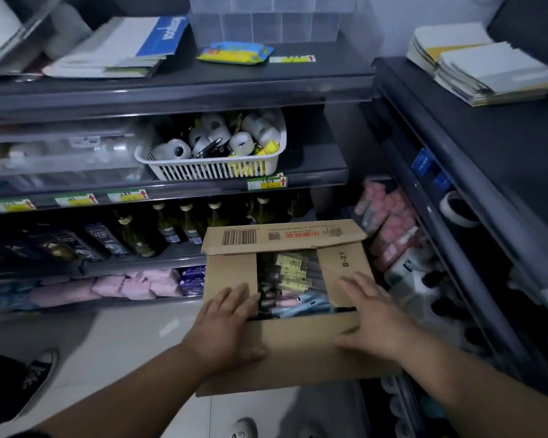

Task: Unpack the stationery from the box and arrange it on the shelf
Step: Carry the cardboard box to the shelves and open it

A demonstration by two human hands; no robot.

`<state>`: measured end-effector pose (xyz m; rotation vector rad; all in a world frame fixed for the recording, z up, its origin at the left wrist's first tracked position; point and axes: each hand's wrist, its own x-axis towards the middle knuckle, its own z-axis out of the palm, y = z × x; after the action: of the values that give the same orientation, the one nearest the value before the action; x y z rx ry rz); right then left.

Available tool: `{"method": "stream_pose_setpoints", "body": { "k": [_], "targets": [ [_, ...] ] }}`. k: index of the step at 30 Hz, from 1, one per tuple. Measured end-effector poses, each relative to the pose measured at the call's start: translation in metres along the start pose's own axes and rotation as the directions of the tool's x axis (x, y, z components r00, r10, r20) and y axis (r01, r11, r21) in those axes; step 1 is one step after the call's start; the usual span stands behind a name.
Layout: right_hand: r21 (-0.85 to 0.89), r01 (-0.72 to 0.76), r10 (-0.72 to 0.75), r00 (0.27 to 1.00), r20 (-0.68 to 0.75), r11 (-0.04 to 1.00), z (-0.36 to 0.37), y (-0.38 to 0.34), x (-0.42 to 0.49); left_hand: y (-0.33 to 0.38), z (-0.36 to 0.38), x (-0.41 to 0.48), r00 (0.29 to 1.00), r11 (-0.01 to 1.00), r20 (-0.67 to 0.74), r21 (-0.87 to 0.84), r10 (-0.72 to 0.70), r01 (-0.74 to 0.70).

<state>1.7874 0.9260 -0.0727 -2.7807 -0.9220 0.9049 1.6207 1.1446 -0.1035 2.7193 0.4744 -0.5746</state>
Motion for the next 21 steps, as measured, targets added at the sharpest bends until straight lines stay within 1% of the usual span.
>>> {"method": "stream_pose_setpoints", "body": {
  "k": [1,3,5,7,8,10,12,13,15,18,19,21],
  "targets": [
    [-0.013,-0.010,0.010,1.000,-0.006,1.000,0.007,0.000,0.001,-0.002,0.006,0.003,1.000,0.999,-0.022,0.053,0.003,-0.002],
    [-0.036,-0.023,0.022,0.999,-0.040,0.999,0.020,0.002,0.004,-0.003,0.010,0.008,0.997,0.988,-0.053,0.145,0.052,-0.044],
    [-0.028,-0.019,0.016,0.995,-0.101,0.999,0.027,0.003,0.007,-0.001,0.008,0.014,0.992,0.976,-0.071,0.201,0.100,-0.084],
    [0.026,0.010,-0.005,0.982,-0.186,1.000,0.024,0.001,0.011,0.001,0.004,0.018,0.988,0.982,-0.099,0.161,0.118,-0.102],
    [0.051,0.031,-0.018,0.973,-0.230,0.998,0.020,-0.001,0.014,0.002,0.001,0.019,0.982,0.988,-0.145,0.114,0.120,-0.104],
    [0.067,0.071,-0.047,0.952,-0.303,0.995,0.010,-0.004,0.020,0.004,-0.008,0.025,0.943,0.991,-0.306,0.056,0.129,-0.118],
    [0.044,0.095,-0.075,0.940,-0.334,0.995,-0.001,-0.007,0.029,0.005,-0.019,0.034,0.894,0.991,-0.428,0.077,0.131,-0.108],
    [0.017,0.102,-0.090,0.935,-0.344,0.995,-0.006,-0.008,0.035,0.005,-0.023,0.040,0.886,0.991,-0.445,0.100,0.128,-0.093],
    [-0.061,0.102,-0.117,0.923,-0.368,0.993,-0.017,-0.009,0.048,-0.002,-0.031,0.054,0.893,0.989,-0.437,0.136,0.110,-0.056],
    [-0.165,0.068,-0.126,0.918,-0.376,0.984,-0.034,-0.002,0.069,-0.022,-0.038,0.071,0.897,0.988,-0.439,0.151,0.046,0.023],
    [-0.181,0.064,-0.133,0.907,-0.399,0.981,-0.040,0.002,0.076,-0.028,-0.042,0.074,0.881,0.987,-0.469,0.159,0.053,0.025],
    [-0.165,0.097,-0.170,0.839,-0.517,0.981,-0.052,0.009,0.087,-0.034,-0.053,0.079,0.811,0.986,-0.579,0.166,0.084,0.016]
  ]
}}
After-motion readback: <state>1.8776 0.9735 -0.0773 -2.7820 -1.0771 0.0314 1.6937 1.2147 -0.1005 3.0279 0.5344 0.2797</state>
